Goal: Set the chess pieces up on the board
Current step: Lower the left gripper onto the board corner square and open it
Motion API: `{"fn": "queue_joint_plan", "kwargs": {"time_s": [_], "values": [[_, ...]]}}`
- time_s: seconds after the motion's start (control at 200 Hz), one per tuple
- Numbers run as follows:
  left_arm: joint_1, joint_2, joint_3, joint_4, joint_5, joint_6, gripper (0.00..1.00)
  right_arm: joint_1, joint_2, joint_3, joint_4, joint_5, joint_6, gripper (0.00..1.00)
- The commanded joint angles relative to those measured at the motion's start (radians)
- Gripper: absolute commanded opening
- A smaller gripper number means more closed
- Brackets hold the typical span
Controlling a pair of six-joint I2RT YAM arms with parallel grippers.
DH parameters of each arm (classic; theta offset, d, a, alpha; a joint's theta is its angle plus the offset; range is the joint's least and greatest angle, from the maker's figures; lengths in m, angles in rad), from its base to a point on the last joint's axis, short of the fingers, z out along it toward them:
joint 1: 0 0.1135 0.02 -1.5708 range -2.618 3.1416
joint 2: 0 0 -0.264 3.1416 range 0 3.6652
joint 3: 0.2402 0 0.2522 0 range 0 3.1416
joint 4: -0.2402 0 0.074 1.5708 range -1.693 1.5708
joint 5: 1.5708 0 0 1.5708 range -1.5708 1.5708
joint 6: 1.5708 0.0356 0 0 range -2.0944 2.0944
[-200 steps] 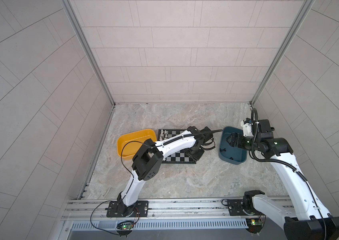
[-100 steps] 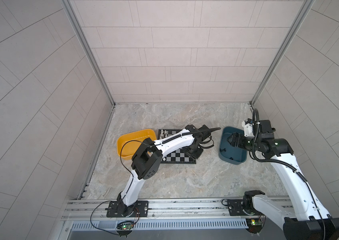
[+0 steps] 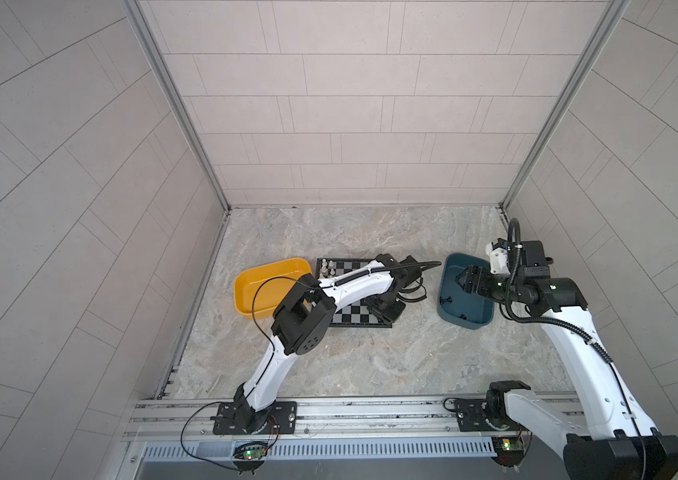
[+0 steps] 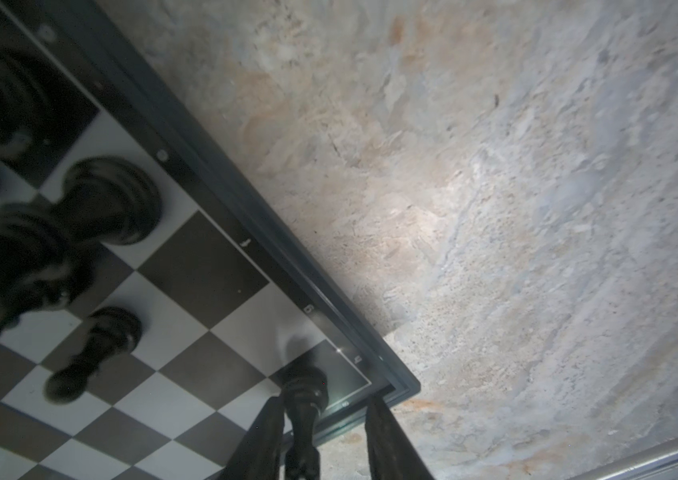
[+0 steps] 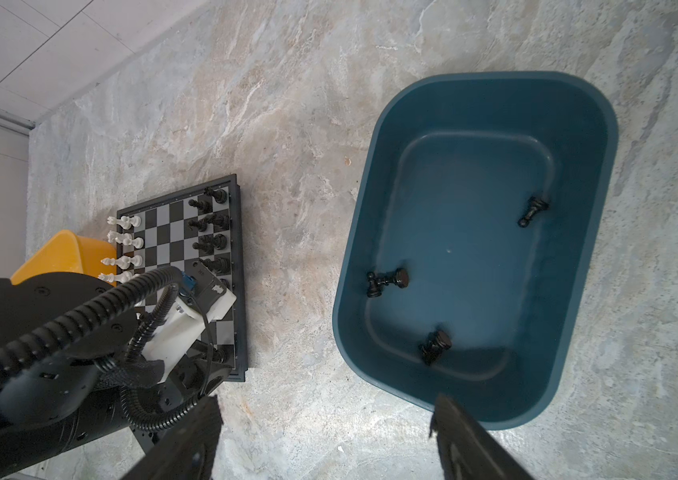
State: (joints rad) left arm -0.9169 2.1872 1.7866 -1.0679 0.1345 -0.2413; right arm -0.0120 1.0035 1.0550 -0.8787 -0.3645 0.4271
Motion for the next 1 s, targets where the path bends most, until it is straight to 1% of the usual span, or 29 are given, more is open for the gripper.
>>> {"fn": "queue_joint_plan", "kwargs": {"time_s": [0.0,0.235,0.34,0.615,0.806,0.996], "values": [[-0.002,0.018,0.026,-0.019,0.001,0.013,0.40,-0.009,-0.006,-0.015,0.009,-0.009,0.002,0.82],[-0.002,0.029,0.026,-0.004,0.012,0.008,0.44,-0.011,-0.005,-0.019,0.018,-0.020,0.004,0.81],[-0.002,0.036,0.035,-0.005,0.021,-0.005,0.41,-0.012,-0.005,-0.016,0.019,-0.021,0.006,0.81],[-0.001,0.033,0.036,0.000,-0.004,-0.018,0.41,-0.013,-0.006,-0.023,0.024,-0.031,0.010,0.81],[0.000,0.017,0.059,-0.007,-0.022,-0.017,0.46,-0.013,-0.004,-0.024,0.023,-0.021,0.009,0.81],[0.014,-0.054,0.067,-0.012,-0.045,-0.018,0.54,-0.013,0.007,-0.021,0.024,0.016,0.013,0.83]]}}
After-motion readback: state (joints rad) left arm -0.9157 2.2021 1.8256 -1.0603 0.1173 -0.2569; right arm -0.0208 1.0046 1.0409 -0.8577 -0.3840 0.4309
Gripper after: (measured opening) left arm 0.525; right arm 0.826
